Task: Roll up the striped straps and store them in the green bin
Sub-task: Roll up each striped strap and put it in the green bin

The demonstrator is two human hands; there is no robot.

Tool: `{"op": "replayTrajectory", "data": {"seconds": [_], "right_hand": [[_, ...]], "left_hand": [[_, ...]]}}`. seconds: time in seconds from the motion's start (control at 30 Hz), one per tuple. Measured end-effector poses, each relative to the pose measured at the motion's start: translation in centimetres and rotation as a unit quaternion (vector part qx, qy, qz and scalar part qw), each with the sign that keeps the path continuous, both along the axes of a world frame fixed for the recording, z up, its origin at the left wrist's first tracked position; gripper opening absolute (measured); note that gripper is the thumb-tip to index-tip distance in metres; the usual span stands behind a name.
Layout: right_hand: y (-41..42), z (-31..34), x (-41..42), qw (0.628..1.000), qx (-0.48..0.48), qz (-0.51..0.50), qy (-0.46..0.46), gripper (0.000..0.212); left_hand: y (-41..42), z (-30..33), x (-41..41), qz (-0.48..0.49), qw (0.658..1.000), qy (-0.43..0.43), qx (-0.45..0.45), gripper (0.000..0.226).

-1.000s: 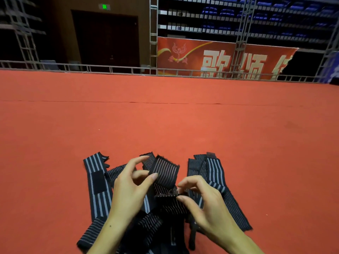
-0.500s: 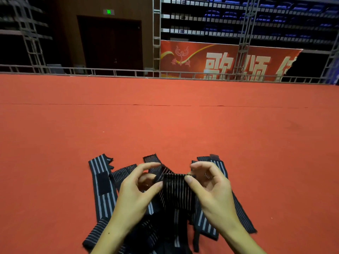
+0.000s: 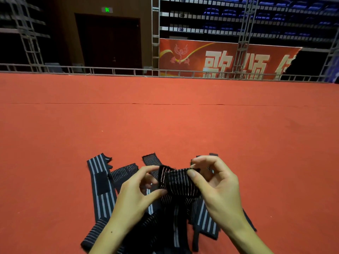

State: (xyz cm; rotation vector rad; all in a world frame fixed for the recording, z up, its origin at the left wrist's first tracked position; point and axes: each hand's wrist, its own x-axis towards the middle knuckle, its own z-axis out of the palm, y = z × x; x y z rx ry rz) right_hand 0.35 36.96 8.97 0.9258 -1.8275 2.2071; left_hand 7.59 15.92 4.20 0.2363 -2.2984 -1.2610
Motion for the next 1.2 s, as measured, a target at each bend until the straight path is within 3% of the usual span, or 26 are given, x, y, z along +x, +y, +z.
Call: {"op": "replayTrajectory", "data": {"seconds": [0.13, 0.3, 0.57, 0.8, 1.07, 1.2], "right_hand": [[1.0, 0.8, 0.3, 1.000, -0.013, 0.006, 0.000, 0.024], [2.1, 0.7, -1.7, 0.997, 0.017, -0.076, 0.003, 0.023], [1.4, -0.1, -2.6, 0.991, 0.076, -0.107, 0.008, 0.026], [2.2, 0.0, -1.8, 0.992, 0.057, -0.116, 0.005, 0.026], [3.3, 2.0, 0.7, 0.997, -0.041, -0.072, 0.006, 0.023], [3.0, 1.4, 0.6, 1.000, 0.013, 0.009, -0.021, 0.019]], "left_hand": [[-0.3, -1.7, -1.7, -0.002, 0.997, -0.055, -0.050, 0.019], [0.5, -0.3, -1.6, -0.048, 0.999, 0.007, -0.005, 0.008], [1.2, 2.5, -0.1, -0.068, 0.994, 0.054, 0.063, 0.022], [1.2, 3.2, -0.5, 0.031, 0.989, 0.092, 0.109, 0.031], [0.2, 2.5, -2.4, 0.109, 0.974, 0.139, 0.139, 0.026], [0.6, 3.0, -2.2, 0.104, 0.972, 0.150, 0.148, 0.025]]}}
